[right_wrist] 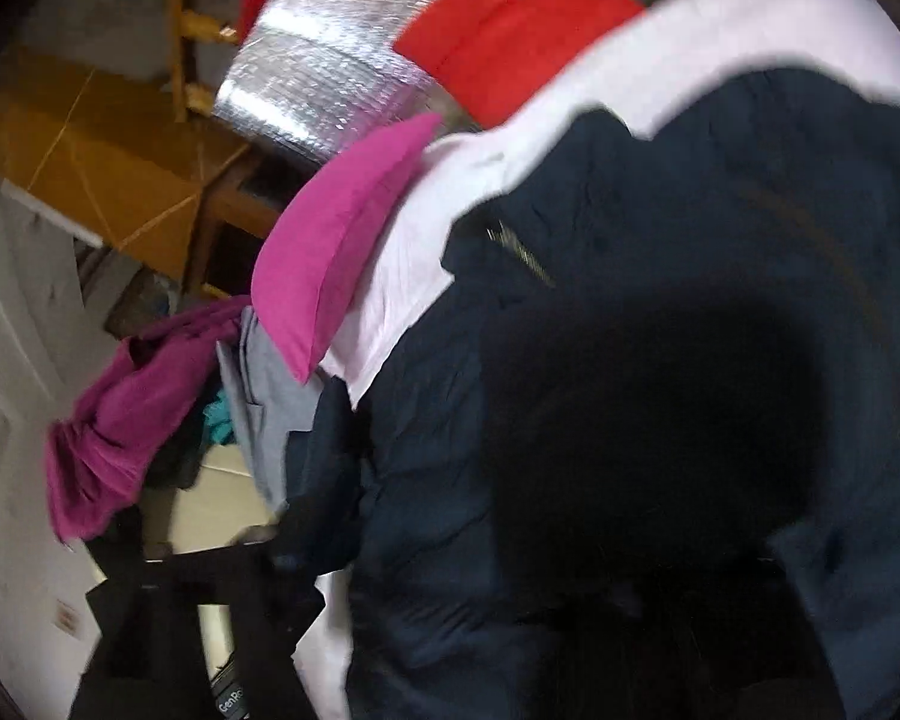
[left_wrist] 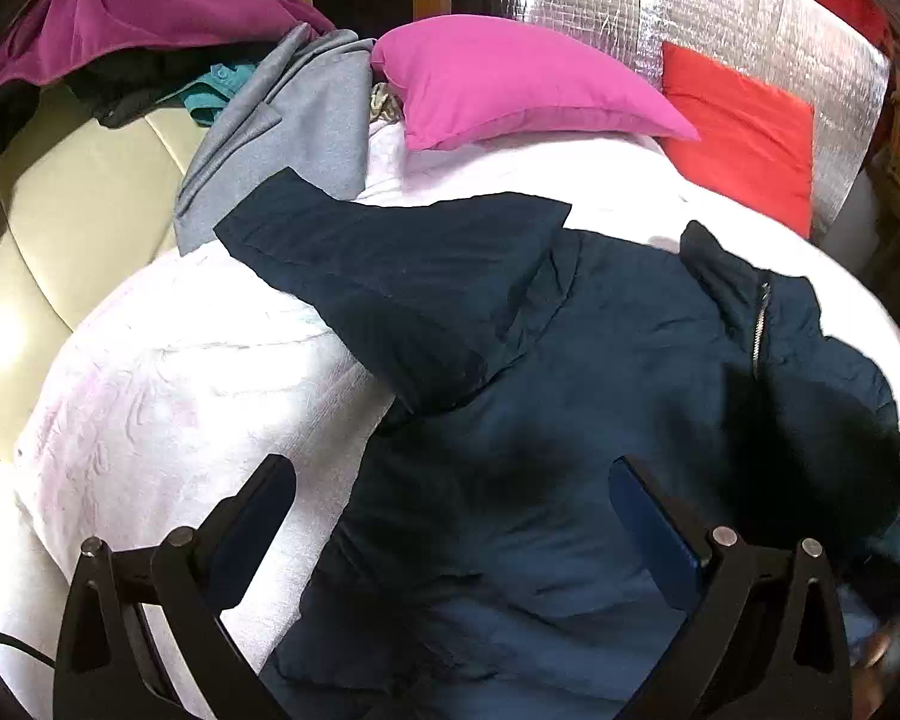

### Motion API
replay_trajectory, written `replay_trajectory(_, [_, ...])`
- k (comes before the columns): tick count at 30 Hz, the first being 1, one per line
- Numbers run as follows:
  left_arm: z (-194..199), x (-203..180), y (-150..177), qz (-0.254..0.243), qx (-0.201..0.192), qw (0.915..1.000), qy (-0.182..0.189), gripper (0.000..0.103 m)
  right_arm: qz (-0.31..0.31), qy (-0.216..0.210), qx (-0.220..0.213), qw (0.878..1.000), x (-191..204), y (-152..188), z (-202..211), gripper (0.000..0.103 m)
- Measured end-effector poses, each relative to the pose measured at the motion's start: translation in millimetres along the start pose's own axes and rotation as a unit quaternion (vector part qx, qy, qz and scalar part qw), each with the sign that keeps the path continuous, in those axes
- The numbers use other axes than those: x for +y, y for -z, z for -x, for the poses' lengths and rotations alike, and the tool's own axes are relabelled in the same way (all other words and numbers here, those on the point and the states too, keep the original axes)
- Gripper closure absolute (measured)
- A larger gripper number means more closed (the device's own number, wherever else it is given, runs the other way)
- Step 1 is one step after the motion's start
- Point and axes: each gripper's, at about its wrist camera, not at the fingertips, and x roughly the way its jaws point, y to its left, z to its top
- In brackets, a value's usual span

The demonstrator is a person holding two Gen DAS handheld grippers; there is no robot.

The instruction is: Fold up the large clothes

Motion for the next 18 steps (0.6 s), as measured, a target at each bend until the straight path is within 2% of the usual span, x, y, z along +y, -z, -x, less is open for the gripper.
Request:
replay_trajectory(2, [4,2,0,0.003,-0.001,0.9999,0.012,0.0,-0.016,-0.002,0.016,1.0,-8,9,7,0.024])
replay_trajectory(4, [10,-1,5,-0.005,-0.005,0.9998,0.018,0.0,-0.018,0.001,0.011,1.0,-8,13,22,0.024])
replay_trajectory(8, [22,-16,14,-0.02,-0.007,0.999,0.039,0.0,-0.016,0.027,-0.039,0.999,-9,13,88,0.024])
replay_trajectory(11, [26,-21,19,-0.033,-0.003,0.9973,0.066,0.0,-0.02,0.081,-0.079,0.993,-10,5,135,0.024])
replay_trajectory(14, [28,-28,25,-0.065,-0.002,0.995,0.076,0.0,-0.045,0.114,-0.107,0.987,-22,-3,162,0.024])
replay_trajectory(18, [36,-39,31,-0.095,-0.017,0.9908,0.095,0.0,-0.058,0.134,-0.145,0.979,-50,-15,181,0.024])
